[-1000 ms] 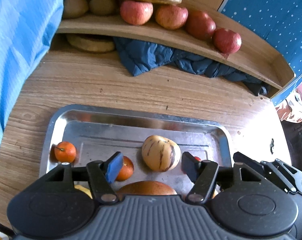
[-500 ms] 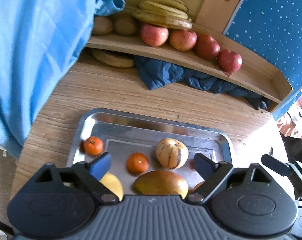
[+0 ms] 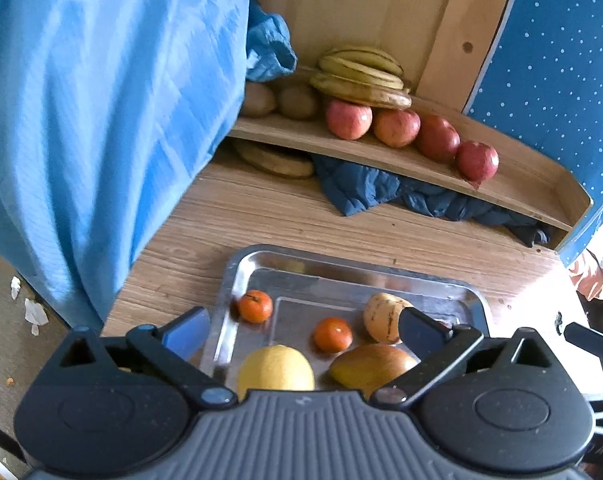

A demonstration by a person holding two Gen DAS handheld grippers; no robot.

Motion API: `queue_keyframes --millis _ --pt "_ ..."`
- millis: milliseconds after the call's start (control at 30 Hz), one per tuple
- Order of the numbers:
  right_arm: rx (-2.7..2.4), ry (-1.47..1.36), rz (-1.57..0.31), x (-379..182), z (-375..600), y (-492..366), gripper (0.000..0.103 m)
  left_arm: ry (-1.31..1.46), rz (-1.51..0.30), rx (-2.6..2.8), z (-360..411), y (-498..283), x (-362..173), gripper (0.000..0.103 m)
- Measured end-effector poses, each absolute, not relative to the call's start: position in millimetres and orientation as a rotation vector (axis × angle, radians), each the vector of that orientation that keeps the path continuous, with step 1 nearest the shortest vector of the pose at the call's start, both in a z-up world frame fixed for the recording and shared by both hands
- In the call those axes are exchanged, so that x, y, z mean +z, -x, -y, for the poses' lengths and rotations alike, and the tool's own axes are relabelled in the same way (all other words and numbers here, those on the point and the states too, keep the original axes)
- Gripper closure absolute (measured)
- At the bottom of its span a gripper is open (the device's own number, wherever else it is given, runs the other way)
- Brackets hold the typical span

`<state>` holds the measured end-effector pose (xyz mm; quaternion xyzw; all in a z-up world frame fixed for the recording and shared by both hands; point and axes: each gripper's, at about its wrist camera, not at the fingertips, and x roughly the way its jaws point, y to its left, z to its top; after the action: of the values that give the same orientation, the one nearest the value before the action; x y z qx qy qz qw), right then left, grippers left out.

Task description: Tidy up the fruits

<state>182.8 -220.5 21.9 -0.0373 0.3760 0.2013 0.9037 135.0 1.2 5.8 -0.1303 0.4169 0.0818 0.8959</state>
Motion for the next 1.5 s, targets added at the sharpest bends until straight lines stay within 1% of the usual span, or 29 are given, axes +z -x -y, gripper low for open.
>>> queue_keyframes --millis 433,667,933,1167,1500 --pt "0.401 0.009 -0.684 38 207 -145 0.001 0.233 -0.782 0.14 -17 -89 20 0.001" --pt "0.369 -0.028 -0.667 45 200 -109 0.001 0.23 -0.784 0.137 -26 -57 21 0.001" --pt "0.332 -0.01 -0.674 51 193 -74 0.001 0.225 -0.784 0.096 -39 -31 21 0.001" --pt "0.312 0.028 -0.704 49 188 -48 0.001 0.223 -0.809 0.065 -45 -10 9 0.001" --pt "0.269 0.041 -0.744 43 184 -30 0.001 0.206 -0.848 0.053 -43 5 2 0.001"
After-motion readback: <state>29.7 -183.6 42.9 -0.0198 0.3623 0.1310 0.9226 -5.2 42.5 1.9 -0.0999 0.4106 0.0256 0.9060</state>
